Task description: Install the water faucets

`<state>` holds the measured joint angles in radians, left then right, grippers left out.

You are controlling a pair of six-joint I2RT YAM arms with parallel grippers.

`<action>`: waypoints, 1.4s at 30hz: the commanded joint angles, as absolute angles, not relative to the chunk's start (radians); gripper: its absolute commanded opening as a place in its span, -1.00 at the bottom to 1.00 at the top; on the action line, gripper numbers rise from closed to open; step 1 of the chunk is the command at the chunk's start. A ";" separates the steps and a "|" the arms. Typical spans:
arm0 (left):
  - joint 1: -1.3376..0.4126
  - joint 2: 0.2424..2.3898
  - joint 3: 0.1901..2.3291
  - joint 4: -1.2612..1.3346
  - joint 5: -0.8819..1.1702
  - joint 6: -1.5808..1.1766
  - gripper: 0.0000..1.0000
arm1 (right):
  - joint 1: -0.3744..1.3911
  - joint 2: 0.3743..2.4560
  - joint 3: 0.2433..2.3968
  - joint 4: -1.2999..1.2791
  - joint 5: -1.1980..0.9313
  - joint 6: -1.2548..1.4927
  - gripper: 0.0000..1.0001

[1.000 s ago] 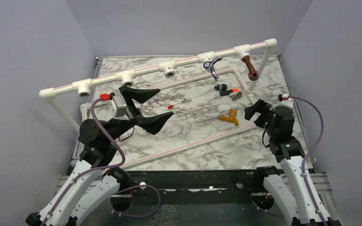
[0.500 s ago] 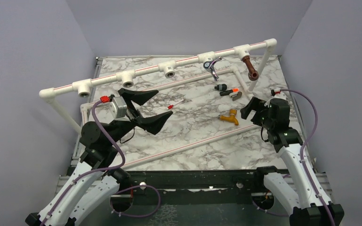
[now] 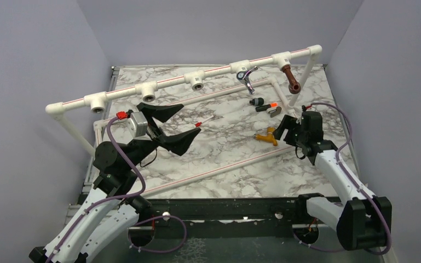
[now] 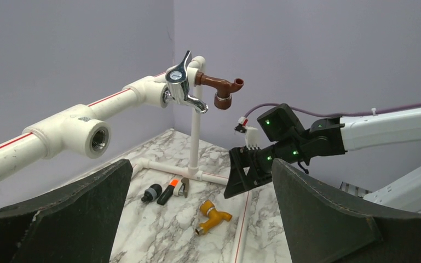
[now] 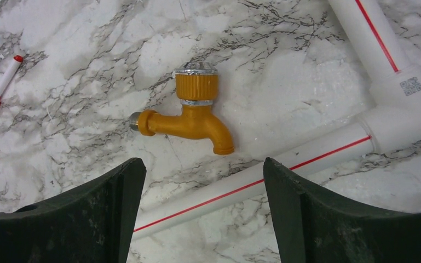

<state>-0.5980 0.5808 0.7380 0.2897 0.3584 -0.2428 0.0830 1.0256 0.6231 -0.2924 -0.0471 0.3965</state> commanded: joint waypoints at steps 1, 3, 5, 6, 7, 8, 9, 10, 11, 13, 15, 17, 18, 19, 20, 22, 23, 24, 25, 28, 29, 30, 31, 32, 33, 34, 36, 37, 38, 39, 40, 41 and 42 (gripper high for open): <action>-0.605 0.580 0.726 0.296 0.333 -0.244 0.98 | 0.088 1.096 0.604 -0.169 -0.060 0.428 0.63; -0.607 0.583 0.726 0.296 0.333 -0.245 0.98 | 0.098 1.129 0.605 -0.139 -0.050 0.437 0.59; -0.609 0.584 0.726 0.296 0.333 -0.247 0.98 | 0.106 1.164 0.607 -0.106 -0.051 0.444 0.57; -0.609 0.586 0.726 0.297 0.333 -0.247 0.98 | 0.112 1.184 0.609 -0.090 -0.046 0.450 0.56; -0.609 0.584 0.726 0.297 0.332 -0.247 0.98 | 0.116 1.201 0.608 -0.073 -0.044 0.455 0.55; -0.609 0.584 0.726 0.297 0.330 -0.246 0.98 | 0.122 1.216 0.607 -0.055 -0.040 0.459 0.54; -0.610 0.584 0.725 0.296 0.329 -0.245 0.98 | 0.126 1.231 0.607 -0.036 -0.031 0.462 0.53; -0.610 0.582 0.724 0.296 0.327 -0.245 0.98 | 0.131 1.248 0.609 -0.022 -0.020 0.464 0.53; -0.611 0.582 0.724 0.297 0.327 -0.244 0.98 | 0.137 1.268 0.612 -0.012 -0.013 0.465 0.52; -0.612 0.582 0.724 0.296 0.325 -0.244 0.98 | 0.147 1.308 0.621 -0.008 -0.007 0.468 0.48; -0.614 0.581 0.724 0.296 0.325 -0.243 0.98 | 0.158 1.336 0.627 0.028 0.016 0.473 0.47; -0.617 0.578 0.723 0.296 0.323 -0.241 0.98 | 0.173 1.358 0.631 0.047 0.054 0.474 0.47; -0.618 0.577 0.723 0.296 0.321 -0.240 0.98 | 0.181 1.371 0.636 0.050 0.072 0.475 0.46; -0.620 0.578 0.723 0.296 0.321 -0.238 0.98 | 0.186 1.385 0.641 0.053 0.086 0.475 0.44; -0.621 0.576 0.723 0.296 0.319 -0.237 0.98 | 0.188 1.397 0.642 0.058 0.098 0.477 0.43; -0.624 0.576 0.721 0.295 0.318 -0.236 0.98 | 0.193 1.424 0.648 0.072 0.118 0.483 0.40; -0.625 0.575 0.722 0.295 0.317 -0.236 0.98 | 0.197 1.433 0.651 0.081 0.127 0.484 0.39; -0.627 0.576 0.721 0.295 0.317 -0.236 0.98 | 0.198 1.441 0.653 0.087 0.140 0.488 0.37; -0.628 0.576 0.721 0.296 0.316 -0.235 0.98 | 0.199 1.449 0.653 0.095 0.150 0.490 0.34; -0.630 0.575 0.722 0.295 0.314 -0.233 0.98 | 0.204 1.473 0.657 0.118 0.168 0.499 0.27; -0.630 0.576 0.721 0.294 0.314 -0.233 0.98 | 0.206 1.483 0.659 0.124 0.172 0.502 0.24; -0.632 0.576 0.721 0.293 0.313 -0.233 0.98 | 0.210 1.491 0.662 0.130 0.173 0.504 0.22; -0.632 0.576 0.721 0.293 0.313 -0.233 0.98 | 0.212 1.500 0.663 0.133 0.175 0.505 0.20; -0.633 0.575 0.721 0.293 0.313 -0.232 0.98 | 0.217 1.508 0.665 0.137 0.180 0.506 0.18; -0.633 0.575 0.721 0.293 0.313 -0.231 0.98 | 0.226 1.516 0.669 0.139 0.184 0.508 0.16; -0.634 0.575 0.721 0.293 0.311 -0.229 0.98 | 0.232 1.524 0.672 0.142 0.187 0.509 0.14; -0.633 0.575 0.721 0.292 0.310 -0.227 0.98 | 0.245 1.538 0.677 0.146 0.193 0.511 0.09; -0.634 0.575 0.721 0.291 0.310 -0.226 0.98 | 0.251 1.544 0.679 0.147 0.197 0.511 0.07; -0.634 0.576 0.721 0.290 0.309 -0.225 0.98 | 0.255 1.549 0.681 0.150 0.198 0.513 0.02; -0.634 0.577 0.721 0.289 0.307 -0.223 0.98 | 0.259 1.552 0.680 0.152 0.199 0.514 -0.05; -0.634 0.577 0.722 0.287 0.306 -0.221 0.98 | 0.263 1.554 0.680 0.152 0.199 0.515 -0.15; -0.634 0.575 0.721 0.284 0.305 -0.221 0.98 | 0.265 1.553 0.678 0.152 0.199 0.517 -0.25; -0.633 0.576 0.720 0.283 0.302 -0.218 0.98 | 0.268 1.549 0.676 0.151 0.201 0.517 -0.35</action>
<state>-0.6296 0.5842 0.7280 0.2893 0.3248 -0.2371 0.2539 1.5391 0.6559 0.1207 0.1661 0.4999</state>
